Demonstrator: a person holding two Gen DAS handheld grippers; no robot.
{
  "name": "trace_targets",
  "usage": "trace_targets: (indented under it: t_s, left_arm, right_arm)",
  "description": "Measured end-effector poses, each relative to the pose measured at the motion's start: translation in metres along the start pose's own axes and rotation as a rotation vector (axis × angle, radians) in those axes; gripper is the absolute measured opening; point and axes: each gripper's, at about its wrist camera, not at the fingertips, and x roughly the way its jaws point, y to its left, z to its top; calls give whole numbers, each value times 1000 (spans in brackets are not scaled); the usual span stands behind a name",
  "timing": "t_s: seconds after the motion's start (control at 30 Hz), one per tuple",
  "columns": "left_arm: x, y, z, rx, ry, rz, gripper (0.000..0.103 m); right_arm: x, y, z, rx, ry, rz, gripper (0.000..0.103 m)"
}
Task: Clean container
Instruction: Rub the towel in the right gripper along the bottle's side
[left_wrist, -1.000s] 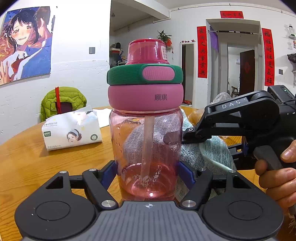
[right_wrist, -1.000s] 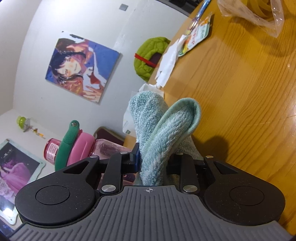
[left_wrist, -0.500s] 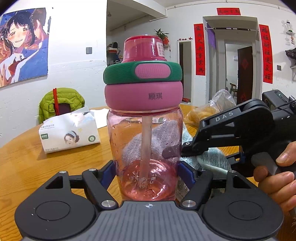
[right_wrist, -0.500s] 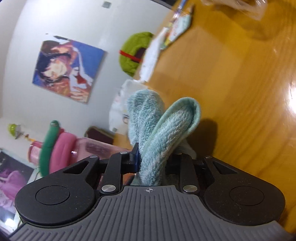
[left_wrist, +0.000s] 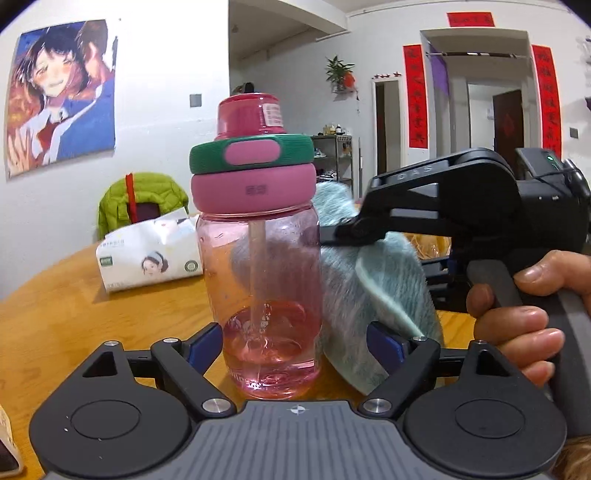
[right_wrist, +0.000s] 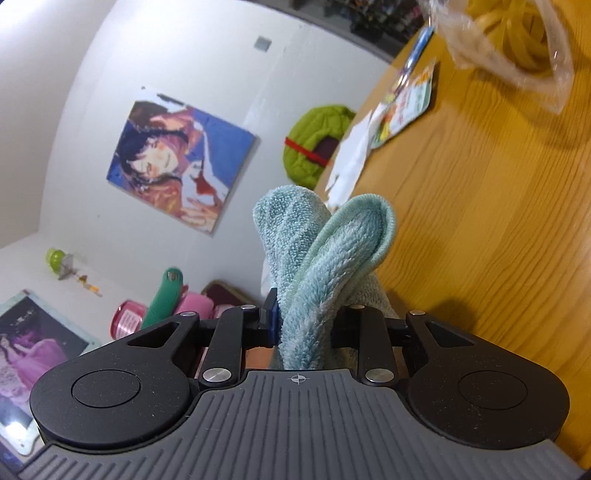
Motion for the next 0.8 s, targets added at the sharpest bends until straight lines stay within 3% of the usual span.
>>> trace_targets:
  t_s: [0.17,0.33,0.53,0.57,0.63,0.67,0.77,0.8]
  left_arm:
    - [12,21,3,-13,-12,-41,82]
    - [14,31,4,-25,-16,-45,69]
    - [14,30,4,-24,-18,-44,68]
    - [14,30,4,-25,-18,-45,68]
    - [13,30,4,-24,-19,-46,68]
    - [12,29,4,-25,-19,-47,68]
    - [11,30,4,-27,-21,-60,68]
    - [11,29,4,-24,-22,-68,68]
  right_arm:
    - [11,4,-7,-7,23,-41,29]
    - [13,4,-7,-15,54,-100,29]
    - [5,2,-2,11,37,-107,34]
    - [4,1,-1,21,32,-106,34]
    - [-1,5,-1,-9,-5,-125,22]
    - [-5,6,-1,-10,-31,-91,22]
    - [-20,2,2,71,-104,165,21]
    - [-20,-2,2,105,-102,211,21]
